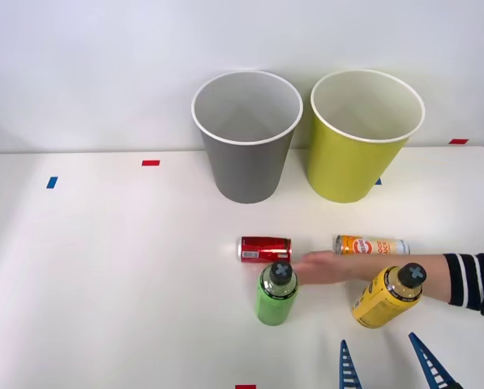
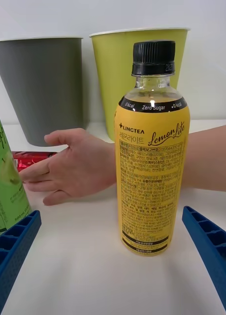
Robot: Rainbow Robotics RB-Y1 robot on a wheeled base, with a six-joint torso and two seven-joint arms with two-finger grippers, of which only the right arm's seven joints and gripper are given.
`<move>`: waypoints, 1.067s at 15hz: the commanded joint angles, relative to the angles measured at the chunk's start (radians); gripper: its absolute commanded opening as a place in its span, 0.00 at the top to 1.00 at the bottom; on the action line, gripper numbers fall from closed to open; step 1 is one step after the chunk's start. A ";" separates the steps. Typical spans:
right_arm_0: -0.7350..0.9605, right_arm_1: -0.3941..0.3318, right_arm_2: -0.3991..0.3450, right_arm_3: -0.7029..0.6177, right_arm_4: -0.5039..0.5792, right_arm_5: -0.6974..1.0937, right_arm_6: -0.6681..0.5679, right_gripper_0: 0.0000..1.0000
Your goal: Put cans in the gray bin, plastic bottles in the light green bin
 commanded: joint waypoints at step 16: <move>0.000 0.000 0.000 0.000 0.000 0.000 0.000 0.00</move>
